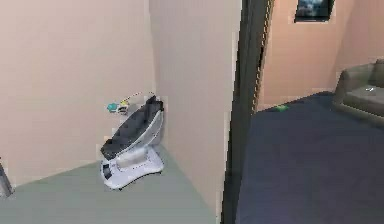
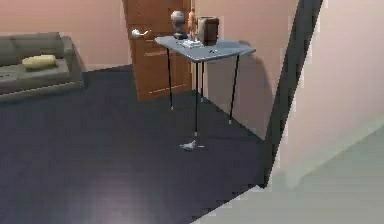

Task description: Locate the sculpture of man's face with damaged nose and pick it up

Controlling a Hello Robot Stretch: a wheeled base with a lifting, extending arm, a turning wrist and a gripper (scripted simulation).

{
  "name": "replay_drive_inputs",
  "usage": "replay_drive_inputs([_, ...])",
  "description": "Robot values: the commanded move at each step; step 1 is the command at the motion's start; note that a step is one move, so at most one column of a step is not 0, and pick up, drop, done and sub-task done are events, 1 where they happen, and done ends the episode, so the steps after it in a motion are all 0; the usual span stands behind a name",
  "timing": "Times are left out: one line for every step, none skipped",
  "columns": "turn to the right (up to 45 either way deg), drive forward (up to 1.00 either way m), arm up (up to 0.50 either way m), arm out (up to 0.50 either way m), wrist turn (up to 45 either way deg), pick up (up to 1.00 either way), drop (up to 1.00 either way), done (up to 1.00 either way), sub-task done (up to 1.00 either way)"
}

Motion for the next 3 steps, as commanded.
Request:
replay_drive_inputs([45.0, 0.00, 0.00, 0.00, 0.0, 0.00, 0.00, 0.00, 0.00])
replay_drive_inputs([30.0, 0.00, 0.00, 0.00, 0.0, 0.00, 0.00, 0.00, 0.00])
replay_drive_inputs([0.0, 1.00, 0.00, 0.00, 0.0, 0.00, 0.00, 0.00, 0.00])
